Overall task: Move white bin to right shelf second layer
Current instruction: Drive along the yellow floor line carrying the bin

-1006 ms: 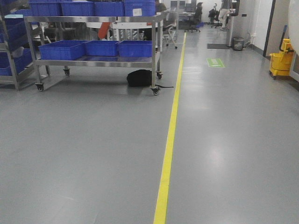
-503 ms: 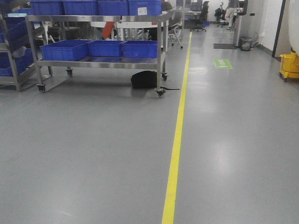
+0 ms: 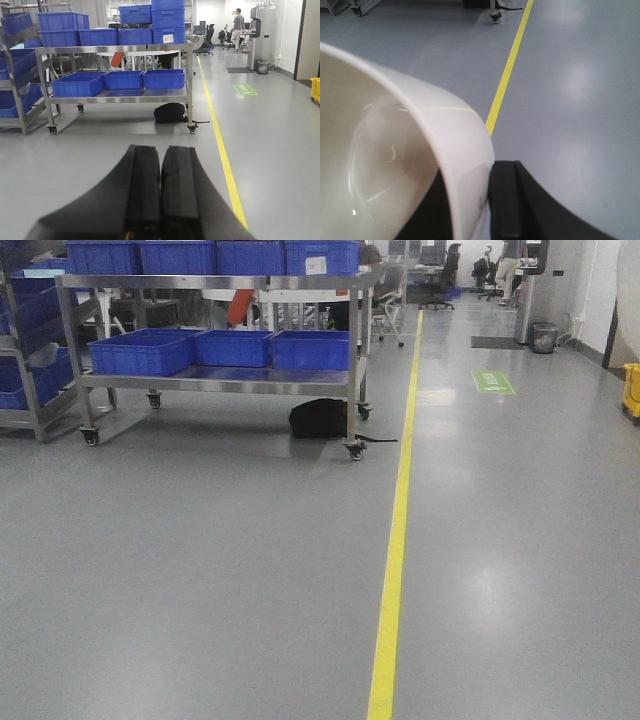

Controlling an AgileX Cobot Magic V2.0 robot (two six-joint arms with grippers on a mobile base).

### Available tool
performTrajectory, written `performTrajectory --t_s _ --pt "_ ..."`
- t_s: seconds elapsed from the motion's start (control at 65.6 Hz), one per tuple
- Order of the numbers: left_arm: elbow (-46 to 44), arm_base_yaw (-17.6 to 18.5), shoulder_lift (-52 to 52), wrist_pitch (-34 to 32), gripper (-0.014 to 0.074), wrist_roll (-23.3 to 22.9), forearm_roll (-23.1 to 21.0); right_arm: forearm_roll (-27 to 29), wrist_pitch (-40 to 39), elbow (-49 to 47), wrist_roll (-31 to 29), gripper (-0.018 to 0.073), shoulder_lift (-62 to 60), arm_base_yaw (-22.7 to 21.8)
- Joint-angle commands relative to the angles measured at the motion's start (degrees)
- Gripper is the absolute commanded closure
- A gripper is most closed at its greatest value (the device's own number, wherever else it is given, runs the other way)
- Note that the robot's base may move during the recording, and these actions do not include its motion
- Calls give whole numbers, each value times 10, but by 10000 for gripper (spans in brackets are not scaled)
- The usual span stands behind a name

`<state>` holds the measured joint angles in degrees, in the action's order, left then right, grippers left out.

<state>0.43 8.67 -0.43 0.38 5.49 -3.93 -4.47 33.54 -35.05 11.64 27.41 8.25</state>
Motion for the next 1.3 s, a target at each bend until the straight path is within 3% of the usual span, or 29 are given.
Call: performTrajectory --t_s 0.0,1.28 --pt "19 1 -8 -50 512 -4 -3 0 -59 -18 -1 536 1 -3" --pt "19 1 -8 -50 512 -4 -3 0 -59 -18 -1 536 1 -3"
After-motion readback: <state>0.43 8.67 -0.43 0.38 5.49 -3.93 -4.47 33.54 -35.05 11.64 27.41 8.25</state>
